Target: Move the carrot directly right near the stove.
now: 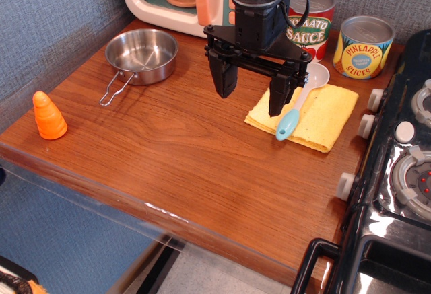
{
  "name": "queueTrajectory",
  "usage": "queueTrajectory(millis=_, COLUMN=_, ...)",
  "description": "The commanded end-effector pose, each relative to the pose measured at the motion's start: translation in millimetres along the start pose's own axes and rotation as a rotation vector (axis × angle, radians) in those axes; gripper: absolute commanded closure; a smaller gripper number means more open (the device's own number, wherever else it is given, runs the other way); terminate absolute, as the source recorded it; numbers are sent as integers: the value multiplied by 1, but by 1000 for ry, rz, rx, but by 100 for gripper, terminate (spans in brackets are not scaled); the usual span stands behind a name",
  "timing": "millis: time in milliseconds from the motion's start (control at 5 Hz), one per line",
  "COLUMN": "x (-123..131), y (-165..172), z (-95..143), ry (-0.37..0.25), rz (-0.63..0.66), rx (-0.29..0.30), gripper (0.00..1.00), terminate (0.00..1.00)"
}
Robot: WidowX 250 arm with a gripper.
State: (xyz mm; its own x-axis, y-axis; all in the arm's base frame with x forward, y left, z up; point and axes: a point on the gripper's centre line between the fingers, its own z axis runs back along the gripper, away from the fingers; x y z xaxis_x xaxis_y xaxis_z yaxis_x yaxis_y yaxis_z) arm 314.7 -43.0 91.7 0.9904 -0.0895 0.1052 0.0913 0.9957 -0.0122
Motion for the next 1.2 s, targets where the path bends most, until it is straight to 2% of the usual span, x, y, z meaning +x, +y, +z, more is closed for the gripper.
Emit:
queueTrajectory(millis=0, x=0, y=0, z=0, ry=0, rz=0, rx=0, gripper=0, terminate=0)
queueTrajectory(millis=200, x=-11, y=21, z=5, ry=-9, rz=56, rx=-6, gripper=0, terminate=0)
queueTrajectory(millis=400, x=-30, y=46, z=11, ry=-20, rz=91, rx=22, gripper=0, terminate=0)
queueTrajectory(millis=600, x=-66, y=81, z=20, ry=-36, rz=147, rx=66, gripper=0, terminate=0)
queueTrajectory(millis=800, x=-97, y=113, z=18, ry=-15, rz=223, rx=97, gripper=0, terminate=0)
queueTrajectory(millis=1000, x=-117, y=141, z=23, ry=-27, rz=307, rx=103, gripper=0, terminate=0)
